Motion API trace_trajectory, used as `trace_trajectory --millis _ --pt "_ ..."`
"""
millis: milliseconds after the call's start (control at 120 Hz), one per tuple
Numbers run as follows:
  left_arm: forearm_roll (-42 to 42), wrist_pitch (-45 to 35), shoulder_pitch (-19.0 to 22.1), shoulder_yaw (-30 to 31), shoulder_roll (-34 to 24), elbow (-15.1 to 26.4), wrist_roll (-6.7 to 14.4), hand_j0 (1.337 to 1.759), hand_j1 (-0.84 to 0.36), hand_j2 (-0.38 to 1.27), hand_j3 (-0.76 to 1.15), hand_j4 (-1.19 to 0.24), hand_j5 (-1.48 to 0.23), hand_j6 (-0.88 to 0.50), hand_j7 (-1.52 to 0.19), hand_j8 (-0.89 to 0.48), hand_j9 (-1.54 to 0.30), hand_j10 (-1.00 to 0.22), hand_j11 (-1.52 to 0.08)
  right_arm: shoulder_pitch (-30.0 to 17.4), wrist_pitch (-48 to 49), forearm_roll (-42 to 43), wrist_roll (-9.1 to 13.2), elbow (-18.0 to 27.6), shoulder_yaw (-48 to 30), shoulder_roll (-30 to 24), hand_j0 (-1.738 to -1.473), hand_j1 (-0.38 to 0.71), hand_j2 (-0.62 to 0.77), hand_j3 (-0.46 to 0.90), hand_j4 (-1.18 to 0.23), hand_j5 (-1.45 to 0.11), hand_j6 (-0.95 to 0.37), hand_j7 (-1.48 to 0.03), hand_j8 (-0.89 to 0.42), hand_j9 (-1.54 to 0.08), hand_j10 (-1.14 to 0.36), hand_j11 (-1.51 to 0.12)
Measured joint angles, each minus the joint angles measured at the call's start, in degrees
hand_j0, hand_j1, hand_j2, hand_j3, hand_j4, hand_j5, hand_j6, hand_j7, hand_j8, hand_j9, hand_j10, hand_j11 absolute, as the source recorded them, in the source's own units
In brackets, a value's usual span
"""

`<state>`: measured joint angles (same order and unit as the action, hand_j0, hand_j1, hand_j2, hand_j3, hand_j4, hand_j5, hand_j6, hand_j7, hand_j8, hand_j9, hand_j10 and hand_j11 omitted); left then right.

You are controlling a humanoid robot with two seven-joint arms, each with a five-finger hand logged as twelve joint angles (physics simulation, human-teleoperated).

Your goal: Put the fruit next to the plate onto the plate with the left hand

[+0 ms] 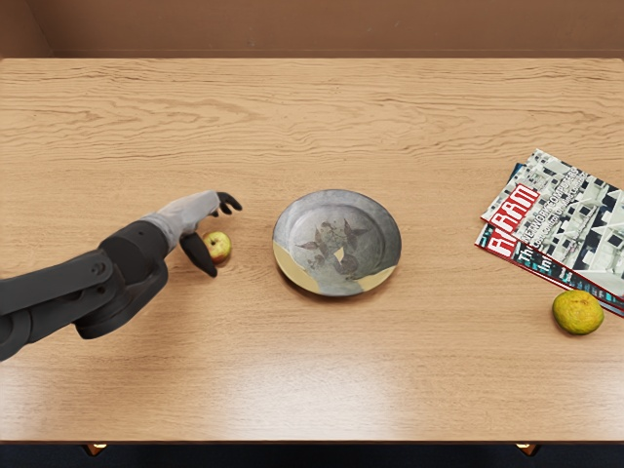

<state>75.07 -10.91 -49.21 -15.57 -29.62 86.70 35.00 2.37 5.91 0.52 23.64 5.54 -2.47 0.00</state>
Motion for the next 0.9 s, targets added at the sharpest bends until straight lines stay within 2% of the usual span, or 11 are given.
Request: trace_trajectory --millis 900 --pt "-0.42 0.22 0.34 0.29 -0.53 0.15 0.01 1.658 -0.18 0.11 0.00 -0.45 -0.58 -0.45 -0.58 -0.45 -0.58 -0.45 -0.58 0.69 -0.02 0.00 0.00 0.00 0.00 0.00 -1.658 -0.35 0.00 0.00 0.00 0.00 0.00 0.00 0.00 0.00 0.00 0.00"
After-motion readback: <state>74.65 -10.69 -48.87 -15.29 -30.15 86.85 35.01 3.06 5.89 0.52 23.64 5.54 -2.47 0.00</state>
